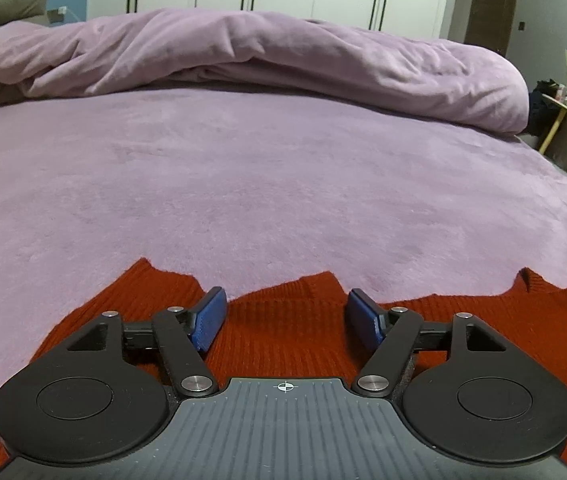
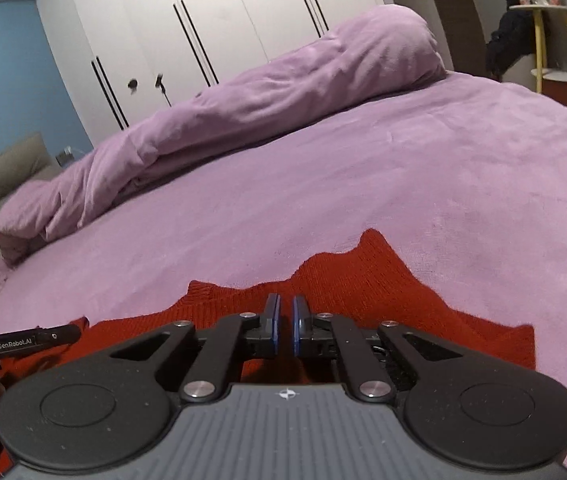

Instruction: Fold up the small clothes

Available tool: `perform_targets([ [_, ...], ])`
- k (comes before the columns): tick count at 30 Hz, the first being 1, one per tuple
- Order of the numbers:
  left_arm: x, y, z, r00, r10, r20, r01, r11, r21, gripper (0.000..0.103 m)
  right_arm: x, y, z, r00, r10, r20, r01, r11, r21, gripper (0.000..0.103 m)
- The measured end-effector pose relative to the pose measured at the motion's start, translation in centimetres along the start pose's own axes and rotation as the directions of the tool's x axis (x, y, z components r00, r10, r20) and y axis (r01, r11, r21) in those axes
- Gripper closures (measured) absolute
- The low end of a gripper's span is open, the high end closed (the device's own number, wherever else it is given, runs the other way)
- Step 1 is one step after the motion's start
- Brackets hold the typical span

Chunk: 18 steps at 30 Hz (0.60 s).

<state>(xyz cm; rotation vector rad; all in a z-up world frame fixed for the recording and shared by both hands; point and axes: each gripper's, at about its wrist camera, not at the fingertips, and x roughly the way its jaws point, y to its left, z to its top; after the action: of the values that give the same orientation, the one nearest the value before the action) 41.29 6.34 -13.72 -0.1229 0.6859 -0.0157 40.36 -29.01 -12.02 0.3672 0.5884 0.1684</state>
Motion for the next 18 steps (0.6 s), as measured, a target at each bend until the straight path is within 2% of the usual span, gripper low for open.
perform_targets([
  [6,0.2,0.1,0.2,1.0,0.009,0.001,-0.009,1.0,-0.011,0.025,0.2,-0.4,-0.1,1.0,0.01,0.007,-0.01,1.0,0.029,0.099],
  [10,-2.3,0.1,0.0,0.998,0.057,-0.018,-0.056,0.998,0.011,0.03,0.1,1.1,0.0,0.999,-0.05,-0.008,0.05,0.999,-0.016,0.099],
  [12,-4.8,0.4,-0.7,0.999,0.037,-0.005,-0.037,0.998,0.044,0.028,-0.4,2.6,0.4,0.995,-0.092,-0.038,0.092,0.996,-0.017,0.096],
  [13,-6.1,0.6,-1.3,0.999,0.036,0.011,-0.037,0.998,0.052,0.026,-1.1,3.8,0.5,0.996,-0.07,-0.054,0.069,0.997,-0.019,0.09],
  [16,-8.9,2.0,-3.0,0.998,0.054,0.013,-0.054,0.998,0.018,0.026,-3.3,7.8,-1.3,0.993,0.105,-0.062,-0.111,0.988,-0.11,0.091],
  [18,-9.9,3.2,-4.0,0.996,0.087,-0.017,-0.087,0.996,-0.021,0.026,-3.7,10.2,-2.9,0.982,0.161,-0.098,-0.177,0.967,-0.185,0.091],
])
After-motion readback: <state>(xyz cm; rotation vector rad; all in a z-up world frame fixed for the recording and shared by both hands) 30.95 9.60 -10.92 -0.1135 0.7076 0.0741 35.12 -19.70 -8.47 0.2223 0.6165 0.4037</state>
